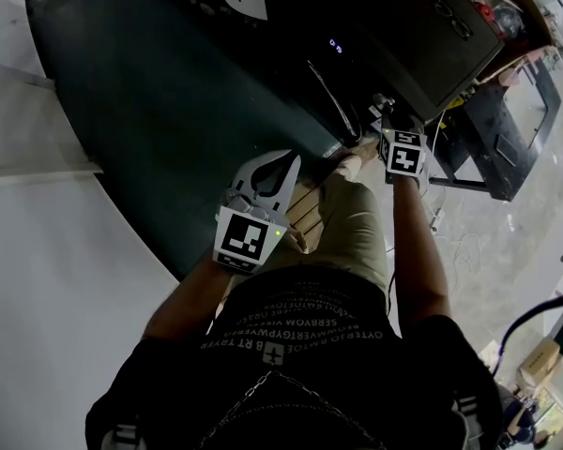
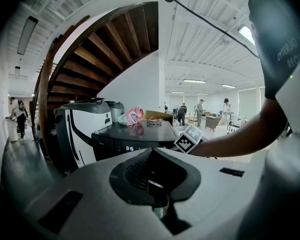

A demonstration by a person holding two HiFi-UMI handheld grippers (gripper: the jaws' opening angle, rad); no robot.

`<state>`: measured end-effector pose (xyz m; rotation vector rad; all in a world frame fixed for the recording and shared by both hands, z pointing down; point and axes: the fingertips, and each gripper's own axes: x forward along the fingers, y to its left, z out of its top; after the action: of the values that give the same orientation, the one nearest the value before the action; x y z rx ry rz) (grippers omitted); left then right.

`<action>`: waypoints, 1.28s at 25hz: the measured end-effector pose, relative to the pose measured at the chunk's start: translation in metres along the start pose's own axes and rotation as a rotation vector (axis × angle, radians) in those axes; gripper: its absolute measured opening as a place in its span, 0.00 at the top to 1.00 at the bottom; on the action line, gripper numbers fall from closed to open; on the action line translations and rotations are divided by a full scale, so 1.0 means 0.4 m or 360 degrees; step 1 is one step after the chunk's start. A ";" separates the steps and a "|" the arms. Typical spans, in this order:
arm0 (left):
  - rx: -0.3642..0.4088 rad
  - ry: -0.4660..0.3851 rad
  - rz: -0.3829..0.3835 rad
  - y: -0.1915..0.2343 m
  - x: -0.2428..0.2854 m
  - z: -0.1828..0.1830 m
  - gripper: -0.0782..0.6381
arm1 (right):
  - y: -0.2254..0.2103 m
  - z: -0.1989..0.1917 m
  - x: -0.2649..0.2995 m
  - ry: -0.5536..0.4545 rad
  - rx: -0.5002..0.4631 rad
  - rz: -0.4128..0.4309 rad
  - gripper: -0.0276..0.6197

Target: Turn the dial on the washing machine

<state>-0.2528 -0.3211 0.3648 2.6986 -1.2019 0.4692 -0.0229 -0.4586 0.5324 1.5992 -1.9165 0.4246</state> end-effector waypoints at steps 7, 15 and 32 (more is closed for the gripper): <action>0.0000 -0.0034 -0.0003 -0.009 -0.013 0.005 0.88 | 0.022 0.050 0.001 -0.0046 -0.0155 0.0008 0.78; -0.0006 -0.0007 0.0025 -0.013 -0.025 -0.006 0.88 | 0.010 0.013 0.001 0.0004 -0.0122 -0.0015 0.78; -0.0013 -0.0019 0.0036 -0.041 -0.046 -0.007 0.88 | 0.026 0.049 0.004 -0.0026 -0.0253 0.0019 0.77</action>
<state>-0.2528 -0.2964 0.3610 2.6873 -1.2360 0.4509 -0.0376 -0.4689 0.5197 1.4931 -1.9217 0.2579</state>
